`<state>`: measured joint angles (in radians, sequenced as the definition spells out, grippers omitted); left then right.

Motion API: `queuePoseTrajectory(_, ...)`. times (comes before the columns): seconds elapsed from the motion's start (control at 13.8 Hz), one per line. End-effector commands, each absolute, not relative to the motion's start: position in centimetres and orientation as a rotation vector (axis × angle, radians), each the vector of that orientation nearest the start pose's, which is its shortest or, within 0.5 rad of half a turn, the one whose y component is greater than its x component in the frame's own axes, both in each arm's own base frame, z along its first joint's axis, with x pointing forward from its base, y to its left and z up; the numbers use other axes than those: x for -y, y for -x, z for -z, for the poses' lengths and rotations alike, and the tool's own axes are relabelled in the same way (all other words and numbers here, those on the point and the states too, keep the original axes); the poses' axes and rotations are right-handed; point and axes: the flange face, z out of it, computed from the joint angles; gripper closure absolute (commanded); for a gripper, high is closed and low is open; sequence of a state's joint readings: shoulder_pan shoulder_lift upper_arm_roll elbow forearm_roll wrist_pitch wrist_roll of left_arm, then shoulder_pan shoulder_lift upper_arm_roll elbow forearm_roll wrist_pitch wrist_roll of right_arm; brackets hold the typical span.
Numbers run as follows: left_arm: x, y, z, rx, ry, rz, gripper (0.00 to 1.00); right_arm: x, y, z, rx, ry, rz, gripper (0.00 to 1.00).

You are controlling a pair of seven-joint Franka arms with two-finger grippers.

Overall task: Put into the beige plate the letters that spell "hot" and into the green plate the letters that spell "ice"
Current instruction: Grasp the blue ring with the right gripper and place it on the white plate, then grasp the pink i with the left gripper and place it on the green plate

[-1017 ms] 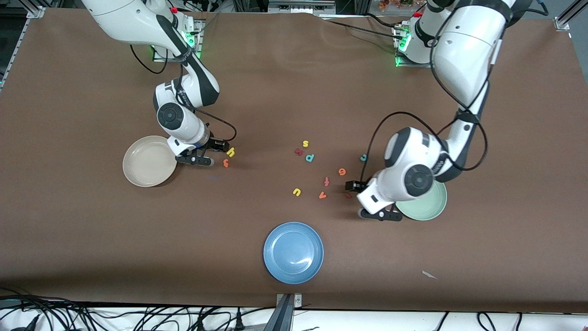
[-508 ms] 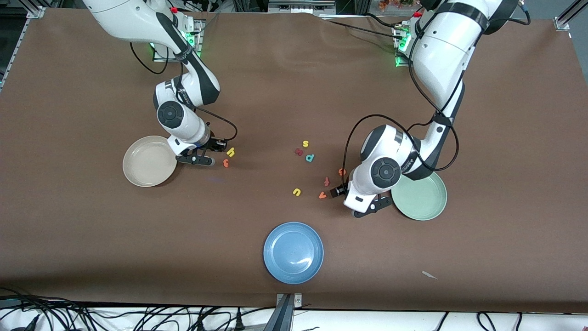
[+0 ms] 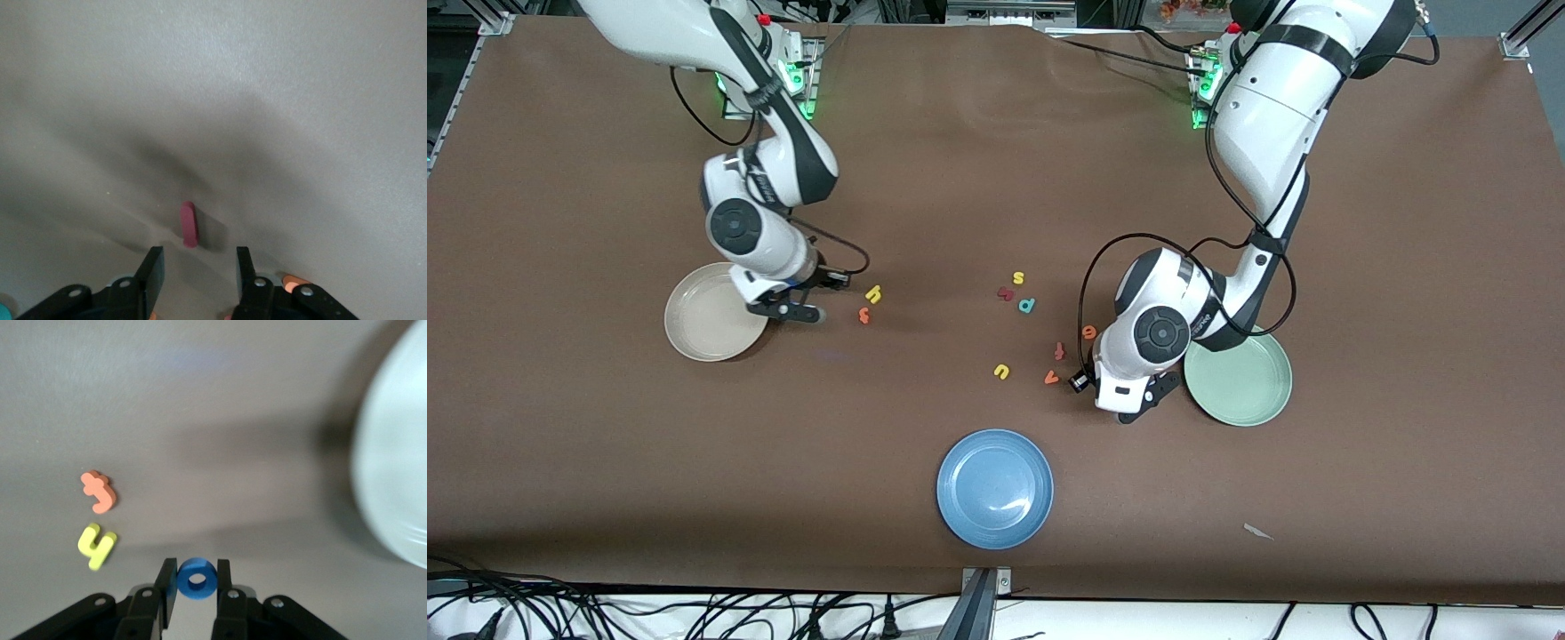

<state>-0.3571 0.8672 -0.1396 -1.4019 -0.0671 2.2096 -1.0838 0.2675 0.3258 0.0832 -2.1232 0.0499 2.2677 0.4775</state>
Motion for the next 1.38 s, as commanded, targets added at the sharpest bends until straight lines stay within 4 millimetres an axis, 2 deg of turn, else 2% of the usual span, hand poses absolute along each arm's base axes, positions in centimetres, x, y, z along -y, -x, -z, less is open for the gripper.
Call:
queuePoseTrajectory(0.0, 33.6, -64.2, -17.8, 1.067, 3.008, -0.21, 0.51, -14.8, -54.6, -30.0, -0.213, 3.141, -0.413, 0.83)
queuePoseTrajectory(0.07, 33.5, -64.0, -17.3, 1.059, 3.007, -0.201, 0.51, -12.4, -55.5, -31.1, -0.188, 3.14, -0.443, 0.83)
queuePoseTrajectory(0.22, 33.1, -64.2, -17.4, 1.069, 3.01, -0.189, 0.55, -6.5, -56.3, -31.1, -0.106, 3.134, -0.461, 0.83)
queuePoseTrajectory(0.29, 33.1, -64.2, -17.3, 1.067, 3.01, -0.191, 0.61, -3.8, -56.5, -30.3, -0.059, 3.129, -0.471, 0.83)
queuePoseTrajectory(0.44, 32.9, -64.4, -17.4, 1.071, 3.01, -0.182, 0.61, -0.1, -56.7, -27.8, -0.015, 3.129, -0.504, 0.83)
queuePoseTrajectory(0.65, 32.3, -64.8, -17.4, 1.077, 3.004, -0.162, 0.61, 3.4, -56.8, -22.2, 0.027, 3.148, -0.486, 0.82)
queuePoseTrajectory(0.73, 32.2, -64.8, -17.3, 1.068, 3.002, -0.156, 0.63, 4.1, -56.9, -20.7, 0.054, 3.153, -0.472, 0.82)
queuePoseTrajectory(0.87, 31.5, -65.0, -17.2, 1.012, 2.985, -0.099, 0.65, 4.5, -56.5, -19.6, 0.049, 3.148, -0.493, 0.77)
queuePoseTrajectory(0.94, 31.0, -65.2, -17.2, 1.023, 2.98, -0.1, 0.65, 4.5, -56.5, -19.7, 0.048, 3.146, -0.497, 0.64)
queuePoseTrajectory(1.02, 31.1, -65.2, -17.2, 1.023, 2.98, -0.1, 0.65, 4.5, -56.5, -19.8, 0.048, 3.146, -0.497, 0.45)
queuePoseTrajectory(1.09, 31.0, -65.1, -17.0, 1.022, 2.978, -0.104, 0.66, 4.4, -56.5, -19.9, 0.046, 3.144, -0.497, 0.19)
queuePoseTrajectory(1.16, 31.2, -64.9, -17.0, 1.019, 2.979, -0.108, 0.7, 4.3, -56.5, -20.4, 0.041, 3.142, -0.492, 0.05)
queuePoseTrajectory(1.31, 31.9, -64.6, -17.0, 1.019, 2.985, -0.119, 0.97, 3.4, -56.9, -23.8, 0.017, 3.129, -0.48, 0.02)
